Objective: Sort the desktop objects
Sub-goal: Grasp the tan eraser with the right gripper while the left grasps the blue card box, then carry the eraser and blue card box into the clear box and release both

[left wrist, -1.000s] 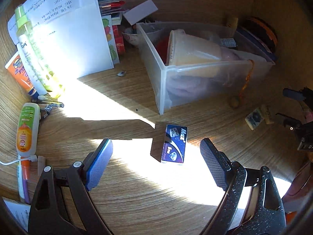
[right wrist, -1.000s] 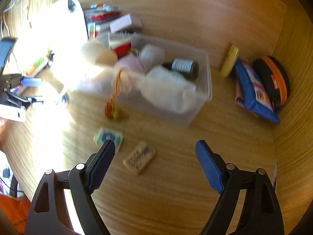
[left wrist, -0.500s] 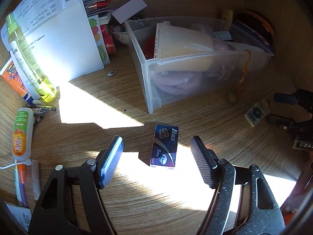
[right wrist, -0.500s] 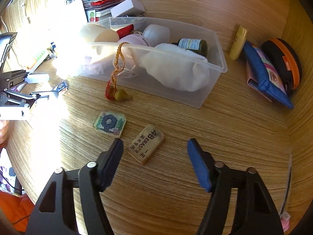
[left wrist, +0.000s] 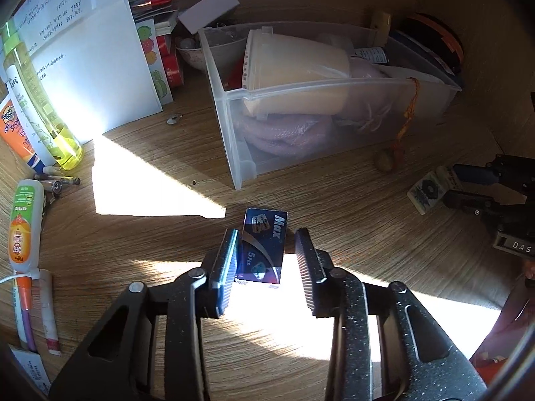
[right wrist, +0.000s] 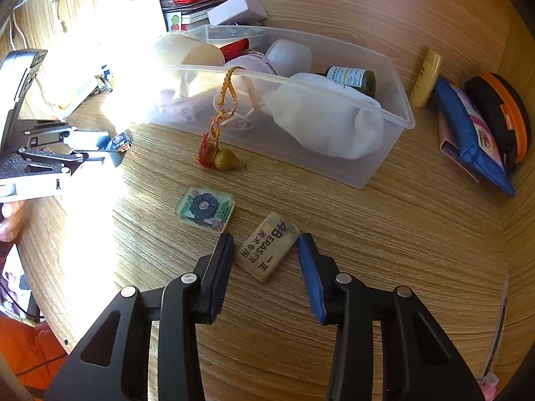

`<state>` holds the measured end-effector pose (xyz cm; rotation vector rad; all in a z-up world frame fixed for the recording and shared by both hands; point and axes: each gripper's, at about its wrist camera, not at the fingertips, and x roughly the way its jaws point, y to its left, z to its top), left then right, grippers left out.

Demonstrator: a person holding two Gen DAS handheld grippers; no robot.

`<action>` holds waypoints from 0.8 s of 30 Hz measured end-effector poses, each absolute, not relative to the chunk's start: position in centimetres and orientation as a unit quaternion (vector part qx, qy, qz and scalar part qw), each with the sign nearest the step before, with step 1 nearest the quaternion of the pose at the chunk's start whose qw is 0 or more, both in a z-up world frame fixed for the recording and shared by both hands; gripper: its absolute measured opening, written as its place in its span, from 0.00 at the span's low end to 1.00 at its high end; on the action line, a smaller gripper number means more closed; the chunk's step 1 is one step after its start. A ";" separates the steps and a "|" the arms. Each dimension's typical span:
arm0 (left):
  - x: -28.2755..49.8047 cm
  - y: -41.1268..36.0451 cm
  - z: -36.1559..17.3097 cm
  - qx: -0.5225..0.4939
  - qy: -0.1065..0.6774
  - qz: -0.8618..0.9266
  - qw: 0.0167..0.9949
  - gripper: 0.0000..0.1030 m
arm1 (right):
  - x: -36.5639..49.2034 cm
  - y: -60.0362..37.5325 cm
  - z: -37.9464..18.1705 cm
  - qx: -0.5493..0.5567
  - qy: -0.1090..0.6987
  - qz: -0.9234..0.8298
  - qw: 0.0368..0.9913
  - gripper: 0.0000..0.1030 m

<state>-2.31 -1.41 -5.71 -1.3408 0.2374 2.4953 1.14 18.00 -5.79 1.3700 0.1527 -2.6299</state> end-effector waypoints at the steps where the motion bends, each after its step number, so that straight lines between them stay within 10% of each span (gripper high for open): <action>1: -2.3 -1.4 -5.7 -0.467 0.081 0.868 0.147 0.26 | 1.1 18.2 -5.8 0.461 0.043 -0.882 0.089 0.32; 24: -2.0 -0.3 2.8 -0.368 0.041 0.911 0.183 0.26 | 1.2 21.0 0.9 0.374 0.010 -0.925 0.069 0.23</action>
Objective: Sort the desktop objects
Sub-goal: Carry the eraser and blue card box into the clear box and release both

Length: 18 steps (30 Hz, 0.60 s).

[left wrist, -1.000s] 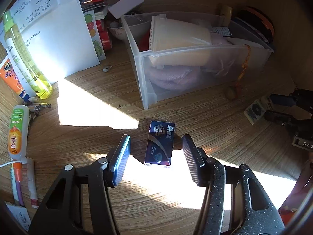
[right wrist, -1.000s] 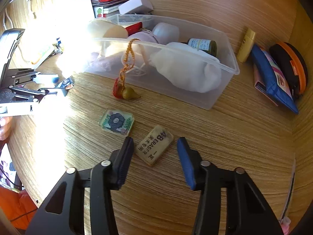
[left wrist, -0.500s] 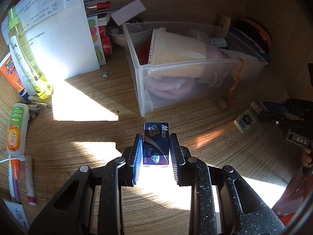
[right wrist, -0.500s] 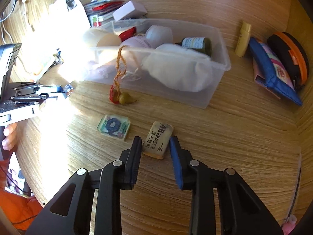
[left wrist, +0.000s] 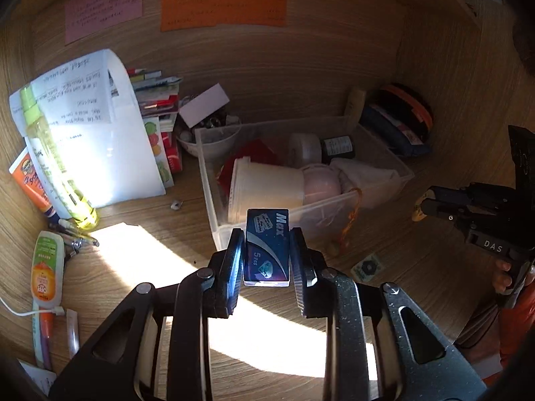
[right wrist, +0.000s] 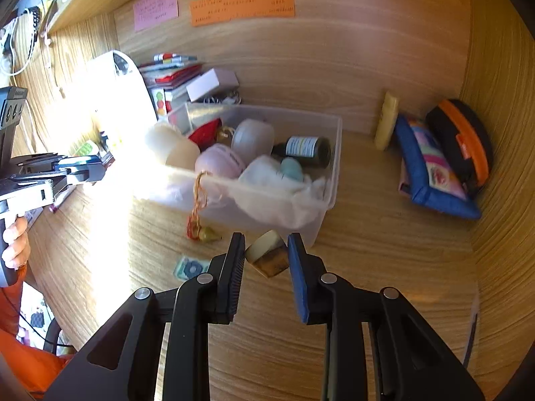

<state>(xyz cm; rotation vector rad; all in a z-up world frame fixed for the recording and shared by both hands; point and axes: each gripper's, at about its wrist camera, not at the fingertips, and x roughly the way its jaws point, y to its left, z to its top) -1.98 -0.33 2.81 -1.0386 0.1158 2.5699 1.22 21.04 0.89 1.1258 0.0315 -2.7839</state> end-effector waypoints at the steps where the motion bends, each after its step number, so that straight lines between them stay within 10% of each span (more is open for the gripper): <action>1: -2.2 0.1 3.1 -0.364 0.041 0.912 0.187 0.26 | 1.1 21.1 1.2 0.370 0.011 -0.926 0.069 0.23; 18: -9.7 5.9 3.8 -0.377 0.046 0.899 0.221 0.26 | -3.8 22.6 4.6 0.321 0.015 -0.944 0.070 0.23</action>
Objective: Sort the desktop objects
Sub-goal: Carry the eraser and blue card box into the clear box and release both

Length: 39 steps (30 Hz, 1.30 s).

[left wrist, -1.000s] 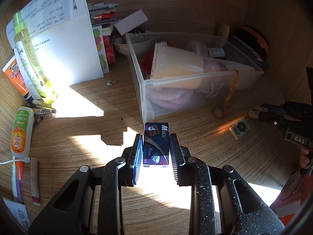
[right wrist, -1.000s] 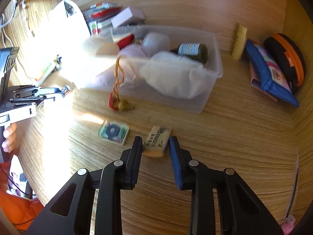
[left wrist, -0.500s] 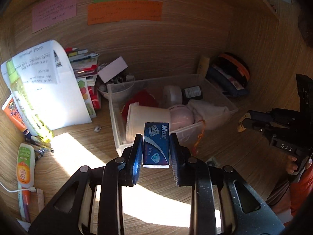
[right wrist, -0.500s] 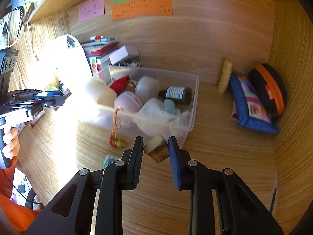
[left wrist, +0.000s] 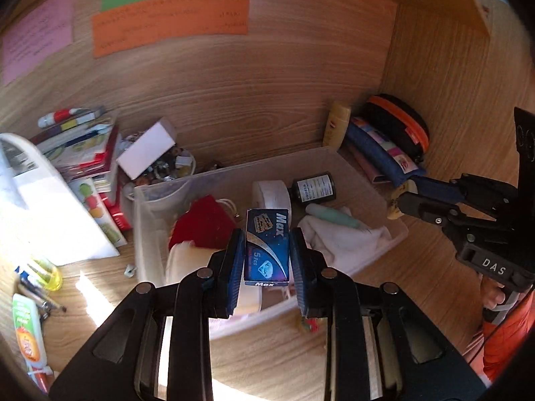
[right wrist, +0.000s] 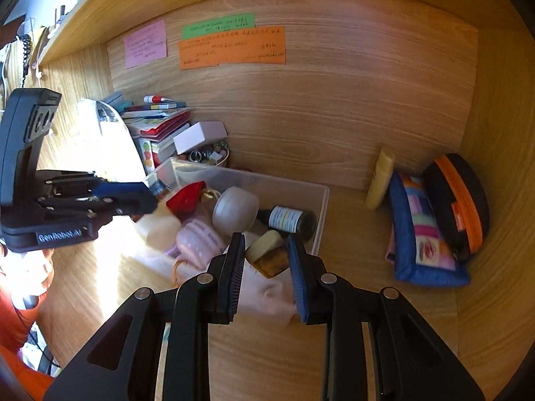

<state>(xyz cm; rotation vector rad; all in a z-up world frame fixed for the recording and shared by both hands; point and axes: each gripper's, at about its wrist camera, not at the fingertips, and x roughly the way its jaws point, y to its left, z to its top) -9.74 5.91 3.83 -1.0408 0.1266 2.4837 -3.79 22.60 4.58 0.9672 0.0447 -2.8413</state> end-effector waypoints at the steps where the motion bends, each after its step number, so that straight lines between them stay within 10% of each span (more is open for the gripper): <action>1: -10.2 6.1 3.6 -0.380 0.046 0.897 0.220 0.26 | -4.3 22.7 4.4 0.323 0.015 -0.944 0.071 0.23; 24: -13.2 7.7 1.1 -0.406 0.057 0.886 0.218 0.26 | -8.7 23.2 1.0 0.363 0.017 -0.929 0.074 0.27; 39: -9.0 5.0 3.5 -0.378 0.055 0.902 0.202 0.54 | -4.7 21.3 3.7 0.340 0.038 -0.938 0.057 0.55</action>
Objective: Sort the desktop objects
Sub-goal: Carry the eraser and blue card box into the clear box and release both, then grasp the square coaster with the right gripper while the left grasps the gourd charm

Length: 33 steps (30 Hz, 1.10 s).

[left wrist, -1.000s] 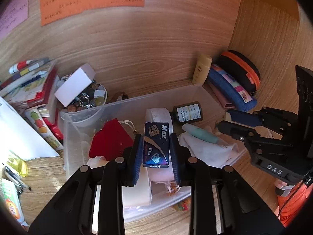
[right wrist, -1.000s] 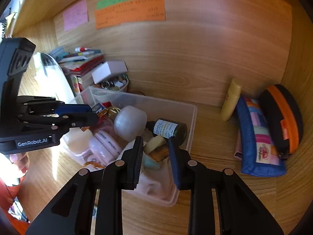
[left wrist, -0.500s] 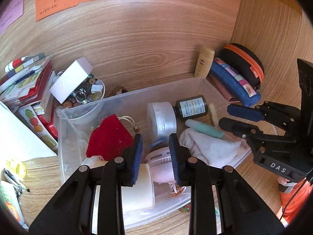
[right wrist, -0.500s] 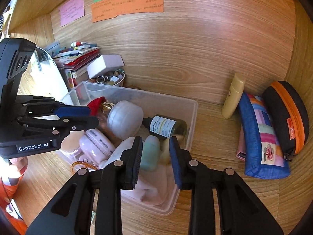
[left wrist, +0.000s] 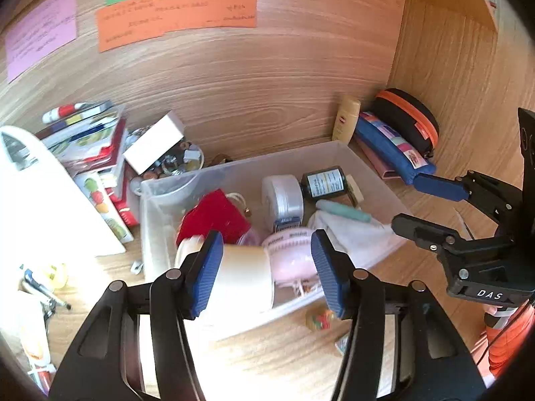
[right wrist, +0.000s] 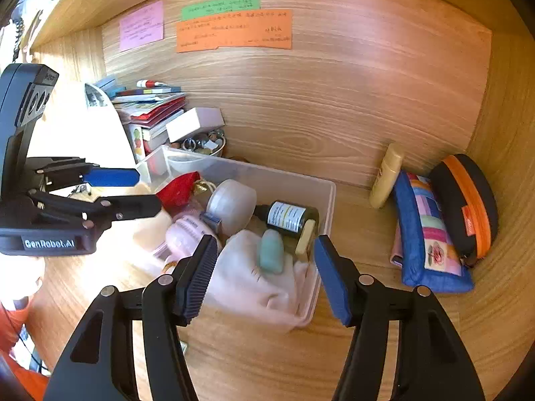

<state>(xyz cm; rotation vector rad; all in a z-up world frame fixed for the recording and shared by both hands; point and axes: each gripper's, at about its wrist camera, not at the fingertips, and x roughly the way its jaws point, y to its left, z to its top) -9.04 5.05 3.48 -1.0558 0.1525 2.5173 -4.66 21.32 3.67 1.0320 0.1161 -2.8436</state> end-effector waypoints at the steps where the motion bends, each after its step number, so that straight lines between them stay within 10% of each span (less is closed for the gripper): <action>1: -8.6 4.7 3.6 -0.376 0.056 0.904 0.197 0.57 | -4.2 21.2 3.7 0.341 0.039 -0.938 0.058 0.55; 5: -7.2 3.4 3.9 -0.368 0.050 0.910 0.184 0.72 | -2.9 20.5 3.4 0.348 0.034 -0.935 0.064 0.61; 27: -2.3 1.3 -0.5 -0.398 0.059 0.900 0.169 0.73 | -0.7 14.7 -4.6 0.439 0.039 -0.889 0.127 0.61; 33: -2.3 2.0 -2.0 -0.421 0.057 0.886 0.187 0.72 | -0.7 14.4 -5.4 0.449 0.046 -0.882 0.133 0.36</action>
